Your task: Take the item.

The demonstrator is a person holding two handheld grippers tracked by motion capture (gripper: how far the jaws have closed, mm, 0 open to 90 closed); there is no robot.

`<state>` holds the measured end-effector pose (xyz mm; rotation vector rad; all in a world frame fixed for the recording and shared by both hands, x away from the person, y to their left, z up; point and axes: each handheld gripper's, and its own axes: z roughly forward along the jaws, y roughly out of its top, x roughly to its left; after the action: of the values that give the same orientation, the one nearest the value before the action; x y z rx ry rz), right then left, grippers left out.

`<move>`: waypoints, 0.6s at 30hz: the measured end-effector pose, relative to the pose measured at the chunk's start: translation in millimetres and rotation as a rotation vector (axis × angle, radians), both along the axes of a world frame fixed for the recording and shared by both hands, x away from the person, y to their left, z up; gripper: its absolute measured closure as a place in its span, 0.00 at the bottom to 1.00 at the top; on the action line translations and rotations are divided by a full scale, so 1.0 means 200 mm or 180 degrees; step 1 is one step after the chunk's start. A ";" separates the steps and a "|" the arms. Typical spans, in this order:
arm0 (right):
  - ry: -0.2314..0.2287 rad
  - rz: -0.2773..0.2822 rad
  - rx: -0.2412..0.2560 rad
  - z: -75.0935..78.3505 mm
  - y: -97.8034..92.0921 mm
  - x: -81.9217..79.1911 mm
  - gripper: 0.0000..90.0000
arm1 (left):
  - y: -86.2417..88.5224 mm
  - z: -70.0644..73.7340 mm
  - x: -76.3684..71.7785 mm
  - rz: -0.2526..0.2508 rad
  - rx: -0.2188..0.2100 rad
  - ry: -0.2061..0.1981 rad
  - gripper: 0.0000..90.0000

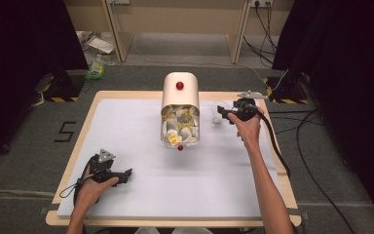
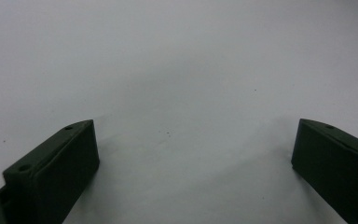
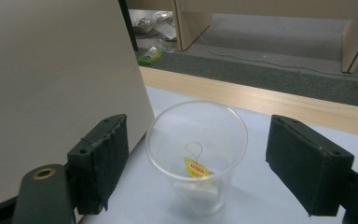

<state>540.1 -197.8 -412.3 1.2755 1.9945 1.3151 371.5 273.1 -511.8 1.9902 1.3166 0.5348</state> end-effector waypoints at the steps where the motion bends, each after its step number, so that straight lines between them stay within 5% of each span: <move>1: -0.0002 0.0006 0.0002 0.00 0.00 -0.01 0.24 | 0.00 0.00 0.00 0.0000 0.0000 0.0000 0.00; 18: -0.0064 0.0204 -0.0169 -0.01 -0.02 -0.22 0.25 | 0.00 0.00 0.00 0.0000 -0.0003 0.0000 0.00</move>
<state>496.2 -201.6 -413.4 1.1788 2.0580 1.2900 371.5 273.2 -511.8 1.9893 1.3168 0.5340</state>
